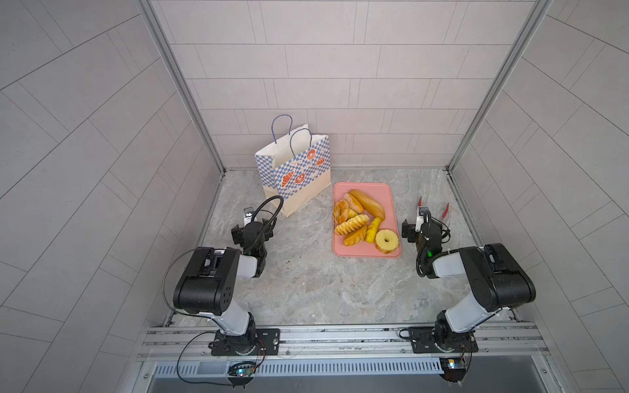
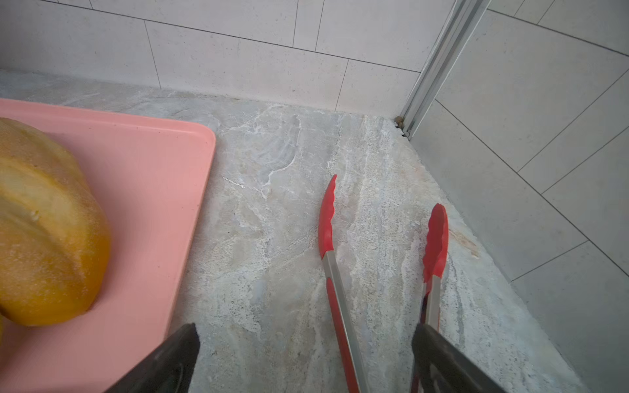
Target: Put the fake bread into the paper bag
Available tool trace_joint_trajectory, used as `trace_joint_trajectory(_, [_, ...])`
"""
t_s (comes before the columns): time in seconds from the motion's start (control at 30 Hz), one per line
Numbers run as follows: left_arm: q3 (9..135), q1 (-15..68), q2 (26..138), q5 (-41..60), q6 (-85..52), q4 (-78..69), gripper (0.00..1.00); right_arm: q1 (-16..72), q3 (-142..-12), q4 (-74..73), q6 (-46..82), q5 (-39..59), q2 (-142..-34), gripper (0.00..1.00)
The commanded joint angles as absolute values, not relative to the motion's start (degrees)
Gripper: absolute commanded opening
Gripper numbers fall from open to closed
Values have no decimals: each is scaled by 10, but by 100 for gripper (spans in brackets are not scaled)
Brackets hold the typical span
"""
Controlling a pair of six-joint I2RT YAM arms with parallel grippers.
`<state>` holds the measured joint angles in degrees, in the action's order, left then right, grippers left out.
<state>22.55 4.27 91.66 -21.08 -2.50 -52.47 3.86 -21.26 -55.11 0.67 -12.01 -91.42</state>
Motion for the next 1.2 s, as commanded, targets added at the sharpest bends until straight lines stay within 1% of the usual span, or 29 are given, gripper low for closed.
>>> trace_joint_trajectory(0.0, [221,44,912,-214,-21,-546,100,40,-208,-557,6,-127,-905,99])
trace_joint_trajectory(0.97, [218,44,908,-214,-21,-548,100,40,-206,-560,7,-130,-904,99])
trace_joint_trajectory(1.0, [221,44,904,-218,-21,-541,100,40,-204,-563,9,-139,-900,99])
trace_joint_trajectory(1.1, [252,45,860,-253,-40,-442,100,40,-190,-558,17,-171,-860,99])
trace_joint_trajectory(1.17, [257,44,834,-268,-42,-415,100,40,-193,-515,19,-178,-815,99])
